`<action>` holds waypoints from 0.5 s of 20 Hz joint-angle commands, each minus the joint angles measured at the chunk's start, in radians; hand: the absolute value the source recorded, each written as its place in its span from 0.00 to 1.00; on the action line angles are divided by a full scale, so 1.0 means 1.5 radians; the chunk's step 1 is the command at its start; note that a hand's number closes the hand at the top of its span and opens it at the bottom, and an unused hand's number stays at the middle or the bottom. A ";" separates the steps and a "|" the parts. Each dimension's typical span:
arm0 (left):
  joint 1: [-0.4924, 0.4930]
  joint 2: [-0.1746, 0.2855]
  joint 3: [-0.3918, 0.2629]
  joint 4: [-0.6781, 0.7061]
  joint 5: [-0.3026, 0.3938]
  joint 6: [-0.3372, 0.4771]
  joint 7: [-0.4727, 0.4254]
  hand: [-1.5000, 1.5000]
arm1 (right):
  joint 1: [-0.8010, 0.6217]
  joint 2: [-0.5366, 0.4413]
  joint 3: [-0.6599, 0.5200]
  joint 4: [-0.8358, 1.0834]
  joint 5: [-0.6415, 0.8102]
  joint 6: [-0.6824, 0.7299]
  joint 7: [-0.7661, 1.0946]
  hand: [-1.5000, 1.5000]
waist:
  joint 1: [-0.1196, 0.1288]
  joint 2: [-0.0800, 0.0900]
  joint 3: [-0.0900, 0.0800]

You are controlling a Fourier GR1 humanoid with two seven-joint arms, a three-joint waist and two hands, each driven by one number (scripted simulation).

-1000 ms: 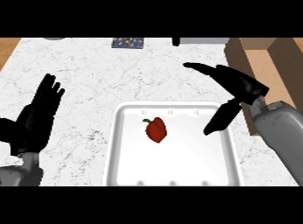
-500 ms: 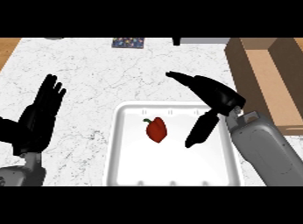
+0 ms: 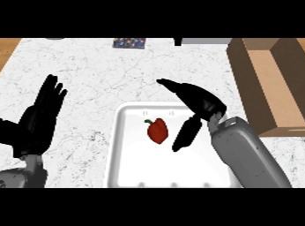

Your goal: Pick the bell pepper from the tray and place it in the cardboard box

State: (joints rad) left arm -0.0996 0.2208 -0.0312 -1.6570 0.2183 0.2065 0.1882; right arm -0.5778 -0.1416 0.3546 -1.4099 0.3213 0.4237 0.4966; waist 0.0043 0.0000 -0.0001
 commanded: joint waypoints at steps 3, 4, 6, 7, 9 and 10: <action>0.018 0.001 0.034 -0.025 0.012 -0.036 0.018 0.50 | 0.011 0.026 -0.035 -0.007 0.047 0.012 -0.013 0.00 | 0.000 0.000 0.000; -0.018 -0.030 0.018 0.048 -0.019 -0.013 -0.028 0.50 | 0.050 0.046 0.007 -0.044 0.067 -0.005 0.011 0.00 | -0.004 0.000 0.000; -0.028 -0.021 0.031 0.025 -0.010 -0.019 0.012 0.50 | 0.008 0.067 -0.016 0.017 0.087 -0.006 0.001 0.00 | -0.001 0.000 0.000; 0.038 -0.022 0.005 -0.076 -0.028 -0.004 0.040 0.50 | 0.046 0.061 -0.006 0.003 0.093 -0.014 -0.017 0.00 | 0.001 -0.001 0.000; -0.020 -0.022 0.035 0.033 -0.017 -0.035 0.010 0.50 | 0.073 0.051 -0.018 -0.053 0.085 0.022 0.003 0.00 | -0.003 0.000 0.000; 0.022 0.003 0.061 0.012 0.012 -0.078 -0.016 0.50 | 0.048 0.063 -0.026 -0.003 0.095 0.009 -0.008 0.00 | 0.000 0.000 0.000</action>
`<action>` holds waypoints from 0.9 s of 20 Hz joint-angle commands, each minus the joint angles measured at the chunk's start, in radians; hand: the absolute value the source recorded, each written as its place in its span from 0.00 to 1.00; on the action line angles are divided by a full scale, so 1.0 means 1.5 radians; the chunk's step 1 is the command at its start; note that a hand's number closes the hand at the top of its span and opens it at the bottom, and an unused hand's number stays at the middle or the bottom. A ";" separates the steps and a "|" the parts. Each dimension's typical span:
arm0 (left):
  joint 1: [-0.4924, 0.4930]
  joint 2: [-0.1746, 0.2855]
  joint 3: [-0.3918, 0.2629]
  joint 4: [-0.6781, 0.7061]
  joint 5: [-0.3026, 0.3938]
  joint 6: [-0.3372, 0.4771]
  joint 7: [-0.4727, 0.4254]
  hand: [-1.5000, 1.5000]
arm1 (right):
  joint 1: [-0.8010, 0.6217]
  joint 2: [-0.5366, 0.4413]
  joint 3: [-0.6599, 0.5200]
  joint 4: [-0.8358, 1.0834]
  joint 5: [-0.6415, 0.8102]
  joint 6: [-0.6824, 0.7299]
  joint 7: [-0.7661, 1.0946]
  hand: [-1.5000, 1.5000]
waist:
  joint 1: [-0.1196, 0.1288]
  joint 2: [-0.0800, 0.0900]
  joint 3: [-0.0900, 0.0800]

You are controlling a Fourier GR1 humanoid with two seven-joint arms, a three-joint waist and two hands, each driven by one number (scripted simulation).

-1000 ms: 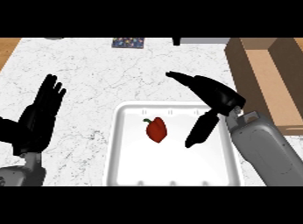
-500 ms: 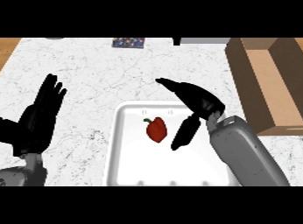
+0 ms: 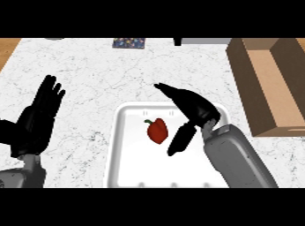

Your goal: Pick the bell pepper from the tray and place it in the cardboard box

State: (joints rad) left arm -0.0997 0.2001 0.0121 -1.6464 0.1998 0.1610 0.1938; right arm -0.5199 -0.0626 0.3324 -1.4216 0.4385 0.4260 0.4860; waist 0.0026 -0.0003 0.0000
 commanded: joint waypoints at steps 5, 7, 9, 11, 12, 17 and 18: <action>-0.008 -0.009 0.022 0.011 -0.011 -0.025 0.000 0.50 | 0.010 0.040 0.003 0.051 0.049 -0.005 -0.033 0.00 | 0.001 0.000 0.000; 0.047 -0.031 -0.018 -0.064 -0.040 0.001 0.013 0.50 | -0.048 0.041 0.016 0.086 0.022 -0.033 0.001 0.00 | 0.005 0.000 0.000; 0.046 -0.040 -0.013 -0.035 -0.041 -0.008 -0.015 0.50 | 0.022 0.041 0.045 0.078 0.088 -0.075 -0.047 0.00 | 0.002 0.000 0.000; -0.058 -0.043 0.016 0.065 -0.035 0.000 -0.014 0.50 | 0.007 0.041 0.026 0.119 0.100 -0.060 -0.075 0.00 | -0.001 0.001 0.000; 0.006 -0.021 0.024 -0.020 -0.022 -0.019 0.016 0.50 | -0.011 0.041 0.023 0.144 0.092 -0.082 -0.071 0.00 | 0.003 0.000 0.000; 0.003 -0.006 0.059 -0.006 0.003 -0.054 0.013 0.50 | -0.031 0.042 0.040 0.186 0.086 -0.099 -0.081 0.00 | 0.003 0.001 0.000; -0.004 -0.020 0.042 -0.023 -0.015 -0.040 0.034 0.50 | -0.035 0.042 0.011 0.145 0.086 -0.055 -0.053 0.00 | 0.001 0.000 0.000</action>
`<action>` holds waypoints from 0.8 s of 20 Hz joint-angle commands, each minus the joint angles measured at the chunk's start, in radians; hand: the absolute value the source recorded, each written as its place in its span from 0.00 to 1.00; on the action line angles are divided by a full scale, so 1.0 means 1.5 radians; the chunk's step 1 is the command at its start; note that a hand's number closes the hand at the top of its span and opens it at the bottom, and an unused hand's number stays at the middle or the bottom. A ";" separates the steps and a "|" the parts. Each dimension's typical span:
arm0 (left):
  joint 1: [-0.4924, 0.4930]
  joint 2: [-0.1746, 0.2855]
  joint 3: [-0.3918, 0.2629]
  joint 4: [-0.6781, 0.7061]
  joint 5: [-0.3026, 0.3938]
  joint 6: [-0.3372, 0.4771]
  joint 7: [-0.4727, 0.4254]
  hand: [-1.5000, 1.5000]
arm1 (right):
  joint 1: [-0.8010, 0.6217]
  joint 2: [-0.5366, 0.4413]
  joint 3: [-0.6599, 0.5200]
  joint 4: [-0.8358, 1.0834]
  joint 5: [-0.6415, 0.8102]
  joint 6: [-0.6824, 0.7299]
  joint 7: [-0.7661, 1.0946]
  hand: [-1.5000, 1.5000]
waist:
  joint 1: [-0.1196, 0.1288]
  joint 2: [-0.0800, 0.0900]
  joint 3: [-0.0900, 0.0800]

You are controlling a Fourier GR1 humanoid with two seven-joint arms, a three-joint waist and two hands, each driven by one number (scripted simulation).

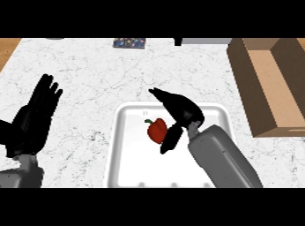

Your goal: Pick the bell pepper from the tray and place it in the cardboard box

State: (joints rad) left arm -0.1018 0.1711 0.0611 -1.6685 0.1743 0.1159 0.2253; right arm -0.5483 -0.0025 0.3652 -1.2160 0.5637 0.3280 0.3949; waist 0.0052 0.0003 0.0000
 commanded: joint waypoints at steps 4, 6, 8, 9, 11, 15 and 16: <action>-0.008 -0.006 0.007 -0.002 -0.019 0.001 0.016 0.50 | 0.019 0.002 -0.004 -0.012 -0.004 0.025 -0.008 0.00 | -0.002 -0.001 0.000; -0.041 -0.029 -0.001 0.026 -0.030 0.020 0.007 0.50 | 0.010 0.002 0.031 0.041 -0.006 -0.029 -0.024 0.00 | -0.001 0.000 0.000; -0.024 -0.013 0.016 0.021 -0.016 -0.006 0.002 0.50 | -0.024 0.002 0.024 0.100 -0.016 -0.045 -0.051 0.00 | 0.001 0.000 0.000; 0.015 -0.050 -0.032 -0.015 -0.060 0.026 -0.010 0.50 | -0.008 0.002 0.014 0.050 -0.005 -0.012 -0.028 0.00 | 0.000 0.000 0.000; 0.012 -0.028 -0.002 -0.018 -0.018 -0.013 -0.002 0.50 | -0.017 0.002 0.035 0.093 -0.025 -0.058 -0.043 0.00 | 0.002 0.000 0.000; -0.014 -0.048 -0.008 0.051 -0.046 -0.002 -0.055 0.50 | -0.063 0.002 0.009 0.163 -0.016 -0.046 -0.068 0.00 | 0.001 0.001 0.000; -0.017 -0.030 -0.005 0.007 -0.041 -0.003 0.010 0.50 | 0.032 0.002 0.048 0.070 0.011 -0.052 -0.050 0.00 | -0.002 -0.001 0.000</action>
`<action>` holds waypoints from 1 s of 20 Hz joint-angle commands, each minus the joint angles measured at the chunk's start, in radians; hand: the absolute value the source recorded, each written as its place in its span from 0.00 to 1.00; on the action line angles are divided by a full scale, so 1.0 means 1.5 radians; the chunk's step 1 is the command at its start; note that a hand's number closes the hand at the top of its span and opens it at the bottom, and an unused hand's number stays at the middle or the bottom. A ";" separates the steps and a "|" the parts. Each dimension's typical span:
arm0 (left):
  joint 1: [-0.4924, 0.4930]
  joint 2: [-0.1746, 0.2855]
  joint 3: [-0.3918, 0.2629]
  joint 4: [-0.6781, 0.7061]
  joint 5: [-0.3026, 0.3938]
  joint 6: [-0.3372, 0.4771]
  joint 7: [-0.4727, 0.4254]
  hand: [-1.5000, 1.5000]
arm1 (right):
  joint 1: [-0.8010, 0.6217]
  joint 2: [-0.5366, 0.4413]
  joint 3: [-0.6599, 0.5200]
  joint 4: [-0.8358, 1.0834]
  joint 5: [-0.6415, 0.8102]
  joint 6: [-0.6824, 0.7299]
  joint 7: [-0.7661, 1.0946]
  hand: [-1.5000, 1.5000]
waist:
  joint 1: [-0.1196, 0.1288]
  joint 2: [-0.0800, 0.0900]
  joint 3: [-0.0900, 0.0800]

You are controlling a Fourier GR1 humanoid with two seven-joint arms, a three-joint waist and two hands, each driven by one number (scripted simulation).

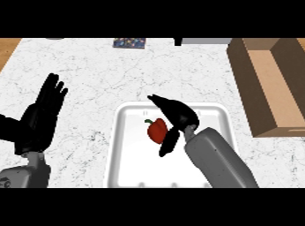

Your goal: Pick the bell pepper from the tray and place it in the cardboard box

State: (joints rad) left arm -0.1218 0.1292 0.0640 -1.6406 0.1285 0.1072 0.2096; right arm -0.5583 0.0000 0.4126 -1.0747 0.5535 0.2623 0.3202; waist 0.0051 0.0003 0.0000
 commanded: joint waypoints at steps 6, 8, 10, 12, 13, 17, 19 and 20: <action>-0.005 0.003 0.028 0.036 0.015 -0.028 -0.027 0.50 | -0.052 0.000 0.037 0.052 -0.051 -0.045 0.007 0.00 | 0.003 0.001 0.000; 0.044 -0.019 -0.018 -0.064 -0.009 -0.007 0.018 0.50 | -0.010 0.000 0.074 0.066 -0.020 -0.075 -0.024 0.00 | 0.004 0.000 0.000; -0.007 -0.034 -0.012 0.012 -0.035 0.023 -0.010 0.50 | 0.014 0.000 0.068 0.042 -0.009 -0.076 -0.027 0.00 | 0.000 0.000 0.000; 0.059 -0.008 -0.004 -0.072 -0.005 -0.019 0.020 0.50 | 0.034 0.000 0.051 0.030 0.016 -0.062 -0.044 0.00 | 0.000 -0.001 0.000; -0.049 -0.010 0.012 0.014 -0.008 0.005 0.033 0.50 | -0.001 0.000 0.119 0.039 -0.030 -0.109 -0.001 1.00 | 0.001 0.000 0.000; 0.002 -0.007 0.016 -0.002 -0.008 -0.014 -0.006 0.50 | -0.032 -0.007 0.058 0.109 0.055 -0.095 -0.125 1.00 | 0.001 0.001 0.000; 0.000 -0.016 -0.003 -0.046 -0.005 -0.005 0.047 0.50 | -0.035 -0.011 0.047 0.122 0.071 -0.108 -0.145 1.00 | 0.001 0.000 0.000; 0.007 0.018 0.037 -0.040 0.018 -0.033 0.035 0.50 | -0.026 -0.009 0.051 0.100 0.081 -0.108 -0.144 1.00 | 0.001 0.000 0.000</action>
State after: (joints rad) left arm -0.1130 0.1232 0.0853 -1.6787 0.1256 0.0887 0.2450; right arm -0.5911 -0.0059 0.5020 -0.9538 0.6200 0.1250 0.1709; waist 0.0070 -0.0009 0.0004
